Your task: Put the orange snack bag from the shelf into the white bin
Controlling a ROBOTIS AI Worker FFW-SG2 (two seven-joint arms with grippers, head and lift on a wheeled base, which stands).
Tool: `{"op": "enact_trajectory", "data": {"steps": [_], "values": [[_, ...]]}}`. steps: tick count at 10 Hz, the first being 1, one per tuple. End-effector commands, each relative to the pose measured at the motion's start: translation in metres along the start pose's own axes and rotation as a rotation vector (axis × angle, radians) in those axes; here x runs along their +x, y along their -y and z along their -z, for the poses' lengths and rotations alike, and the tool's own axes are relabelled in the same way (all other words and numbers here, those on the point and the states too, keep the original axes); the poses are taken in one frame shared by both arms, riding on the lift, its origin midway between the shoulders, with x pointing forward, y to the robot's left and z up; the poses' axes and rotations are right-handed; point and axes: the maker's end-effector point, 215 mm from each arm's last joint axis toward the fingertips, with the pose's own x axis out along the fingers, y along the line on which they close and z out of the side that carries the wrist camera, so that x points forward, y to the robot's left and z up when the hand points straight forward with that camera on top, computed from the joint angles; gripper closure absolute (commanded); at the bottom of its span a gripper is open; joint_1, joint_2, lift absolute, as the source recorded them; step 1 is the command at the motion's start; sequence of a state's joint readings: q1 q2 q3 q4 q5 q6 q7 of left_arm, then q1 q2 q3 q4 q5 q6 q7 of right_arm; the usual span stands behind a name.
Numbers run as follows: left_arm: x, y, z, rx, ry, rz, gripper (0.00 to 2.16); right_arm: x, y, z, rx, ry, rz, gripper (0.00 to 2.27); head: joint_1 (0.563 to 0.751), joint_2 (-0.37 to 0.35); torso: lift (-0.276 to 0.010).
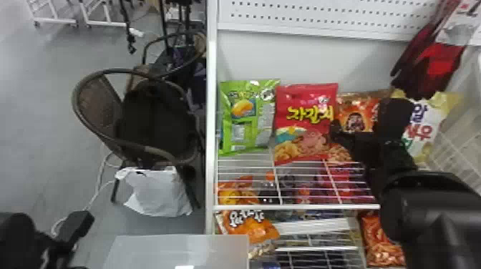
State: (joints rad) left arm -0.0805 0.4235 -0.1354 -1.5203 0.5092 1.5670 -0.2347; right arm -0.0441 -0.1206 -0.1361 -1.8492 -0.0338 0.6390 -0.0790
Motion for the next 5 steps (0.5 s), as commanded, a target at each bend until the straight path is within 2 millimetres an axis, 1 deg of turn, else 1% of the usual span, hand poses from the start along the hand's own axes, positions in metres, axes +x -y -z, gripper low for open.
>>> {"op": "enact_trajectory", "data": {"steps": [1,3,5], "values": [[0.001,-0.001,0.005,-0.006,-0.005,0.002,2.13,0.013,0.005,-0.001,-0.011,-0.012,0.010,0.08,0.695,-0.121,0.001],[0.002,-0.001,0.008,-0.014,-0.004,0.005,2.13,0.027,0.014,0.004,-0.023,-0.028,0.037,0.08,0.695,-0.130,0.001],[0.003,-0.002,0.012,-0.022,-0.004,0.009,2.13,0.038,0.017,0.001,-0.026,-0.025,0.058,0.08,0.695,-0.142,0.001]]}}
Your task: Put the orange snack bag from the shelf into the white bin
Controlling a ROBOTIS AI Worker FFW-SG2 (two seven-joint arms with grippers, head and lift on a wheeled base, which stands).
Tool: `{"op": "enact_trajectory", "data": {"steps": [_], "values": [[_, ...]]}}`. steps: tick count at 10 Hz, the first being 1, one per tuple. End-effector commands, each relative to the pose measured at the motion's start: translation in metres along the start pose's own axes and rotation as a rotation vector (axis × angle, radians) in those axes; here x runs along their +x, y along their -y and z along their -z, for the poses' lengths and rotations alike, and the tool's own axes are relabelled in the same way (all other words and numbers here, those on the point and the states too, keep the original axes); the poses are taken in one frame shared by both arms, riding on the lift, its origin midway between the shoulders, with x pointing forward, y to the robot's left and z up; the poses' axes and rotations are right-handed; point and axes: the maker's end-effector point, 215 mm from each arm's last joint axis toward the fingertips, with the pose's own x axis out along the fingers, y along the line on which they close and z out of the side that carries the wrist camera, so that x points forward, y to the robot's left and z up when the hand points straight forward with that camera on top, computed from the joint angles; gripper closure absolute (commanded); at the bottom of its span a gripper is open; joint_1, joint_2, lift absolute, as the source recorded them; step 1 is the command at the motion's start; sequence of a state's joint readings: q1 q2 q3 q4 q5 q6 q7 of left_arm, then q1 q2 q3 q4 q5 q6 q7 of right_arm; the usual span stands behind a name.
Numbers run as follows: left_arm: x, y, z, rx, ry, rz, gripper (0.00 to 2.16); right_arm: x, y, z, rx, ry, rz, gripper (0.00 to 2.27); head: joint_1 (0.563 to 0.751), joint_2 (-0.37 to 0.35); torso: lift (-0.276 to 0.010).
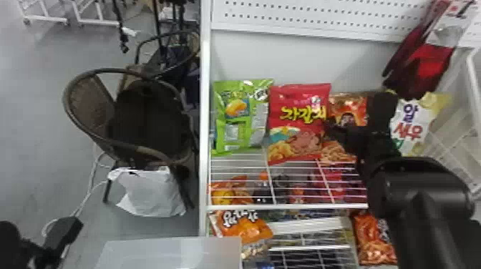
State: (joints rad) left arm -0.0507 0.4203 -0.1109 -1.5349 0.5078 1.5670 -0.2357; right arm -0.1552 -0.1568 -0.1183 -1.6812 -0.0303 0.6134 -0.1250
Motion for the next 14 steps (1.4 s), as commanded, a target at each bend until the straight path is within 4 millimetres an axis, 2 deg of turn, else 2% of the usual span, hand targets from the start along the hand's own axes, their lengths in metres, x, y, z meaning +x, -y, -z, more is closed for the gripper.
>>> {"op": "enact_trajectory", "data": {"steps": [1,5,6,7,8,9,11,14], "values": [[0.000,-0.001,0.004,-0.005,-0.003,0.001,2.13,0.009,0.000,-0.005,-0.004,0.002,0.004,0.08,0.695,-0.146,0.001],[0.000,-0.005,0.010,-0.018,-0.003,0.005,2.13,0.037,0.003,0.003,-0.025,-0.037,0.020,0.11,0.695,-0.147,0.001],[0.000,-0.005,0.010,-0.019,-0.005,0.006,2.13,0.042,0.011,0.006,-0.034,-0.049,0.030,0.47,0.695,-0.148,0.001],[0.001,-0.005,0.011,-0.020,-0.006,0.006,2.13,0.043,0.016,0.008,-0.045,-0.058,0.038,1.44,0.695,-0.153,0.001],[0.001,-0.005,0.010,-0.020,-0.005,0.005,2.13,0.043,0.018,0.017,-0.049,-0.091,0.045,2.16,0.695,-0.162,0.001],[0.001,-0.004,0.010,-0.020,-0.006,0.006,2.13,0.042,0.021,0.020,-0.056,-0.107,0.049,2.25,0.695,-0.168,0.001],[0.001,-0.005,0.010,-0.019,-0.006,0.005,2.13,0.037,0.018,0.018,-0.059,-0.106,0.035,2.25,0.695,-0.175,0.001],[0.002,-0.003,0.012,-0.019,-0.008,0.007,2.13,0.008,0.019,0.011,-0.053,-0.112,0.017,2.25,0.695,-0.169,0.001]]}}
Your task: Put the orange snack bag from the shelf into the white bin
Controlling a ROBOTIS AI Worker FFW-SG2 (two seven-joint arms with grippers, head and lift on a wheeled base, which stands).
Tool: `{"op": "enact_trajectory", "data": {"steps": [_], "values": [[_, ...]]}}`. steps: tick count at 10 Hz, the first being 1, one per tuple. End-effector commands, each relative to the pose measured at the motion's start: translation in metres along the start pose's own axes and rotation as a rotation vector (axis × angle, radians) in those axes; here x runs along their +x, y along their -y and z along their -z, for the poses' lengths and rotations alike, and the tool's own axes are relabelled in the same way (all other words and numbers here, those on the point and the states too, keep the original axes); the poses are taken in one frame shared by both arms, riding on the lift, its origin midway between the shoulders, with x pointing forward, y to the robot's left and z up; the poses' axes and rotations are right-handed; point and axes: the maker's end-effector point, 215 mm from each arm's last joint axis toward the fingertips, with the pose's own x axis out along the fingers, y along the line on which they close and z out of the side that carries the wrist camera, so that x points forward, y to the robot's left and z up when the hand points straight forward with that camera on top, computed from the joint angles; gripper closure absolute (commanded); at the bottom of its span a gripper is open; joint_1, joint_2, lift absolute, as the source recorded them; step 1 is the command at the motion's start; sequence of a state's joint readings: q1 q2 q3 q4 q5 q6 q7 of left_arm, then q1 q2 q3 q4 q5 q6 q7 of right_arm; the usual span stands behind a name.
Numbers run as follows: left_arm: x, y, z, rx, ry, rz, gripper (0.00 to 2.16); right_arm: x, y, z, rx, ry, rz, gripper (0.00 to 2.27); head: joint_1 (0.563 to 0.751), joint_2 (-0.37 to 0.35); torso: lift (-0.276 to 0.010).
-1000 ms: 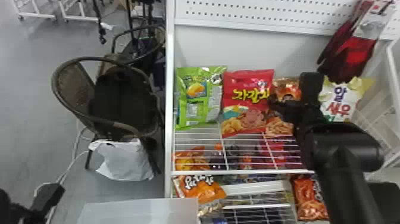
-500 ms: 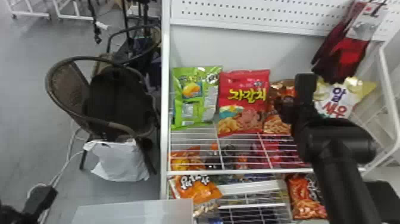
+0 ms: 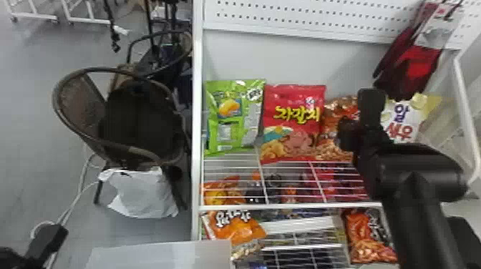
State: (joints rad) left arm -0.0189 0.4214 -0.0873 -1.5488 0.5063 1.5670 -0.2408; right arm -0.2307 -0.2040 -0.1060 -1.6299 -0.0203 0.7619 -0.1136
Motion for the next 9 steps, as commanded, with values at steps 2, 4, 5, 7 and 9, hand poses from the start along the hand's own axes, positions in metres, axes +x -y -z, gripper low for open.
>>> {"op": "enact_trajectory", "data": {"steps": [2,4,5,7,9], "values": [[0.001,0.001,0.003,0.000,-0.007,0.000,2.13,-0.036,0.008,0.004,-0.008,-0.013,0.001,2.25,0.695,-0.169,0.001],[0.004,0.005,0.003,0.003,-0.008,0.003,2.13,-0.065,0.022,0.011,-0.001,-0.042,-0.004,2.25,0.695,-0.179,0.001],[0.004,0.006,0.002,0.004,-0.007,0.004,2.13,-0.080,0.028,0.011,0.005,-0.055,-0.008,2.25,0.695,-0.183,0.001],[0.006,0.009,0.002,0.006,-0.008,0.005,2.13,-0.111,0.033,0.012,0.013,-0.066,-0.029,2.25,0.695,-0.195,0.001],[0.006,0.010,0.001,0.011,-0.008,0.004,2.13,-0.151,0.031,0.028,0.027,-0.108,-0.087,2.25,0.695,-0.200,0.001]]}}
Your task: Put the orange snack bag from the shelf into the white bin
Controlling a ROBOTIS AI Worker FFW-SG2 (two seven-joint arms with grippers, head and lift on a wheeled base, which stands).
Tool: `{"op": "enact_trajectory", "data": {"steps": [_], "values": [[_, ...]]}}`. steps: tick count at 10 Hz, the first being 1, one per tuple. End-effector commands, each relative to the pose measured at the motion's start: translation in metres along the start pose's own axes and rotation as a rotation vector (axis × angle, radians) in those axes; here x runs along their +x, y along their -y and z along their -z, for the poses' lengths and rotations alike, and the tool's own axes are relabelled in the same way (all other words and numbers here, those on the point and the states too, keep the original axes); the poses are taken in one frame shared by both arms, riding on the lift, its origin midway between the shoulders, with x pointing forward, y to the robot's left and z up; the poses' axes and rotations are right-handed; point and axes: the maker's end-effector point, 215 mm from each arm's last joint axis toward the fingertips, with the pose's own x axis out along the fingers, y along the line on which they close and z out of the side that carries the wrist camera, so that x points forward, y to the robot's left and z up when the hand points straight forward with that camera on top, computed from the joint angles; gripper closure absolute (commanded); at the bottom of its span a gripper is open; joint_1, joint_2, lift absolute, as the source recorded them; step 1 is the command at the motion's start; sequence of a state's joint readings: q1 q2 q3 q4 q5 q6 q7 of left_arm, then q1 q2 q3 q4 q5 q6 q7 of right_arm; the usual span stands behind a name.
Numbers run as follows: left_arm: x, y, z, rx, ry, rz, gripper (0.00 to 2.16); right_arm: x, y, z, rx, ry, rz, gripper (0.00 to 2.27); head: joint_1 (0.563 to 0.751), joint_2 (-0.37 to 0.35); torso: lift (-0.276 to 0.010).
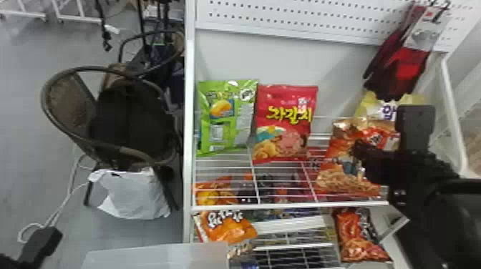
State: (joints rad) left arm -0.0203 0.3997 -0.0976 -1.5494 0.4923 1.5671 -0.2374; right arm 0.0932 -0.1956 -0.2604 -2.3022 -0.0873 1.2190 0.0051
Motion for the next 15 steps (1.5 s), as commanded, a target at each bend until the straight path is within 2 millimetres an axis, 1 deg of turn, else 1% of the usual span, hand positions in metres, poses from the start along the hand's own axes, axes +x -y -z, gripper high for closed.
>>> {"op": "enact_trajectory", "data": {"steps": [1,5,7,9,10,11,12,14,15], "values": [[0.001,0.002,-0.001,0.005,-0.003,-0.002,2.13,-0.032,-0.007,0.017,0.018,-0.033,-0.038,2.25,0.695,-0.200,0.001],[0.006,0.014,-0.007,0.016,-0.003,0.000,2.13,-0.089,-0.047,0.053,0.026,-0.085,-0.143,2.25,0.695,-0.170,0.001],[0.012,0.025,-0.010,0.027,-0.007,0.004,2.13,-0.121,-0.075,0.071,0.014,-0.127,-0.216,2.25,0.695,-0.143,0.001],[0.017,0.036,-0.015,0.033,-0.013,0.011,2.13,-0.146,-0.114,0.098,-0.003,-0.209,-0.321,2.25,0.695,-0.107,0.001],[0.018,0.038,-0.018,0.039,-0.016,0.009,2.13,-0.155,-0.134,0.107,-0.016,-0.230,-0.365,2.25,0.695,-0.093,0.001],[0.018,0.039,-0.021,0.039,-0.014,0.011,2.13,-0.170,-0.158,0.116,-0.032,-0.257,-0.426,2.25,0.695,-0.061,0.001],[0.019,0.040,-0.021,0.036,-0.018,0.012,2.13,-0.181,-0.180,0.120,-0.047,-0.263,-0.480,2.25,0.695,-0.023,0.001],[0.022,0.041,-0.023,0.029,-0.026,0.011,2.13,-0.202,-0.219,0.114,-0.071,-0.244,-0.577,2.25,0.695,0.076,0.001],[0.022,0.042,-0.025,0.031,-0.029,0.008,2.13,-0.214,-0.239,0.116,-0.087,-0.244,-0.629,2.25,0.695,0.097,0.001]]}}
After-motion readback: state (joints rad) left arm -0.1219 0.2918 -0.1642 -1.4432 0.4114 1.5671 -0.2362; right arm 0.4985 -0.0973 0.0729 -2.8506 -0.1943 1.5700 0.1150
